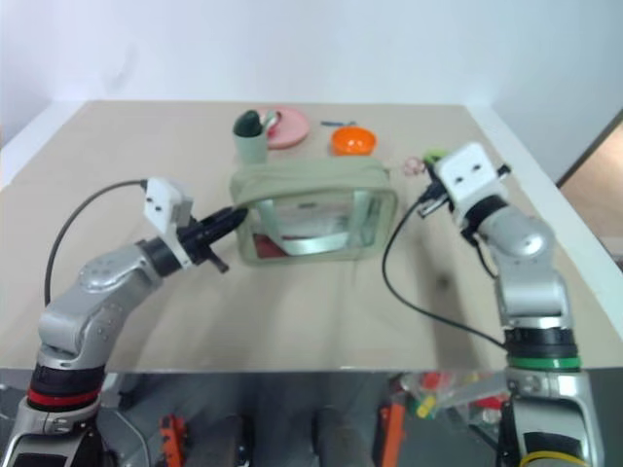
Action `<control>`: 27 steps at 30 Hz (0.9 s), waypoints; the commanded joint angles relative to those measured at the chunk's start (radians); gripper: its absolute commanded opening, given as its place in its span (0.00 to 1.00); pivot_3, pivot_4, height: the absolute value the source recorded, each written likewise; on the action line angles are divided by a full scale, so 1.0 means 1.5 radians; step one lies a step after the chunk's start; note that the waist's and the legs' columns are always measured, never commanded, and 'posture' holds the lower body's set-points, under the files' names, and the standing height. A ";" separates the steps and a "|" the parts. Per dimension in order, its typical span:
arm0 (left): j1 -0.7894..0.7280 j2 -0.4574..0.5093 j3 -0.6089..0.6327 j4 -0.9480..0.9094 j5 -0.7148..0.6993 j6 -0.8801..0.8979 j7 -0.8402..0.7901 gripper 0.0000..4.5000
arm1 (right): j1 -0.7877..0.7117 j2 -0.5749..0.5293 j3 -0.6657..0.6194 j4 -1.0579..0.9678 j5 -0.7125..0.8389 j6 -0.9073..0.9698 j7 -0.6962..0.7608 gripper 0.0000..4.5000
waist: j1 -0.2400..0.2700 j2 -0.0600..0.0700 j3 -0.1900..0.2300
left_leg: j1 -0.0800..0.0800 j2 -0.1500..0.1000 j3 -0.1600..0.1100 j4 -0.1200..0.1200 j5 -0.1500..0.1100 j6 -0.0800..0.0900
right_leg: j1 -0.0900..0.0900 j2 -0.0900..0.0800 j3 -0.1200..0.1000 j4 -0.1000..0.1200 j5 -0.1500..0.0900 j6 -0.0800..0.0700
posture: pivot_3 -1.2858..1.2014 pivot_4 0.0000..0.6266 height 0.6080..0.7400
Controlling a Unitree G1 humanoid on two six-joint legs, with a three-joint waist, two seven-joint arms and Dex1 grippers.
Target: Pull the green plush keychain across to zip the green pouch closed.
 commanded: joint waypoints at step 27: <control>-0.047 0.078 0.122 0.002 -0.123 0.066 -0.078 0.87 | 0.026 0.026 -0.115 -0.042 0.314 0.039 0.174 0.92 | 0.001 0.000 0.000 | 0.000 0.000 -0.001 0.000 0.000 0.001 | 0.001 0.001 -0.001 0.000 0.001 0.000 | 0.52 0.24 1.00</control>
